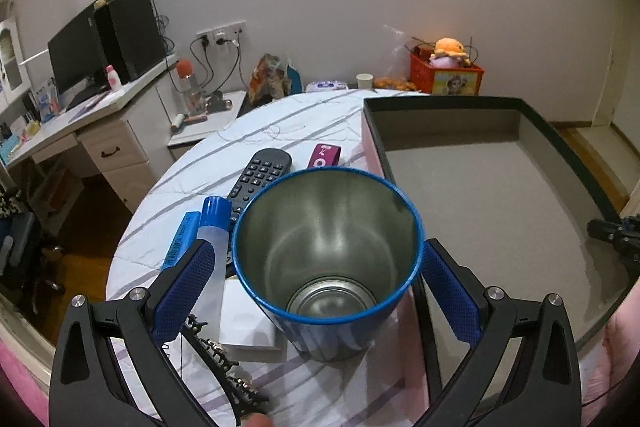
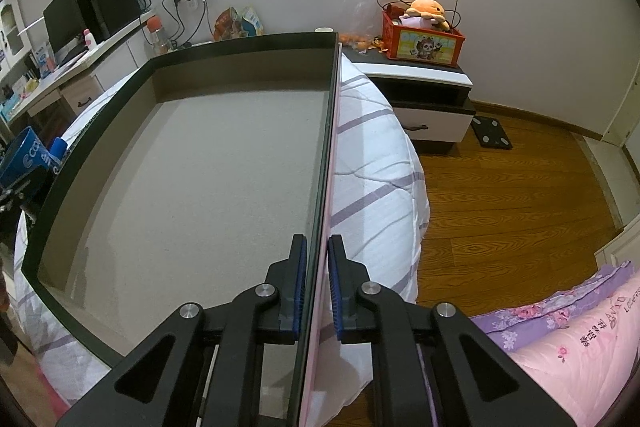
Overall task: Organize rigid objects
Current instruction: 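Grasp the blue steel tumbler with the left gripper while the right gripper holds the tray rim, then lower the tumbler into the tray and open the left gripper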
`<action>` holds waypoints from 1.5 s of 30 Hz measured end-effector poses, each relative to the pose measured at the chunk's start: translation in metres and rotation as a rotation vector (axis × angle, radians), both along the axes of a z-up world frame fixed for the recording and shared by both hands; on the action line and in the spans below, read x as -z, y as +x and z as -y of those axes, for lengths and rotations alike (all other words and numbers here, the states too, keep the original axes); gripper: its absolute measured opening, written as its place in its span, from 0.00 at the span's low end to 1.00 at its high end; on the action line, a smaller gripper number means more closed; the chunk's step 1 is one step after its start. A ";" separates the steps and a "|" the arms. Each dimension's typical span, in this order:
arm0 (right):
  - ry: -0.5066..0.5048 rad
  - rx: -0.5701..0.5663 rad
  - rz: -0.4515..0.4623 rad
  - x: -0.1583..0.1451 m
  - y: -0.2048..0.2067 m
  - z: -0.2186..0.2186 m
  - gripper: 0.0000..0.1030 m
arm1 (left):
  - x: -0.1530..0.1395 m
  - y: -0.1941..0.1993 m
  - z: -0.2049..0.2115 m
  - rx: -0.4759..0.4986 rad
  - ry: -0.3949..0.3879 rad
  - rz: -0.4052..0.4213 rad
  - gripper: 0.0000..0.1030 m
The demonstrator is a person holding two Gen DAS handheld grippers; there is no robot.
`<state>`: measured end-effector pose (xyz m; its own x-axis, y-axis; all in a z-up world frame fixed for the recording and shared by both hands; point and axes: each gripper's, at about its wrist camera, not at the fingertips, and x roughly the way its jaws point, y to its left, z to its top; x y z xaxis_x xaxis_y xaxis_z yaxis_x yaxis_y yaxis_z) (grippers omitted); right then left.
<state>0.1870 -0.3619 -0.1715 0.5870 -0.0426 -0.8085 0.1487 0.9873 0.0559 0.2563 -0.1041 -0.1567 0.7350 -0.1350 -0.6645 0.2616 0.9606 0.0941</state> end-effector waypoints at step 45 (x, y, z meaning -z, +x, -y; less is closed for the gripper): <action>0.011 -0.004 0.018 0.002 -0.007 -0.001 0.11 | -0.018 -0.036 0.146 0.310 -0.158 -0.058 0.67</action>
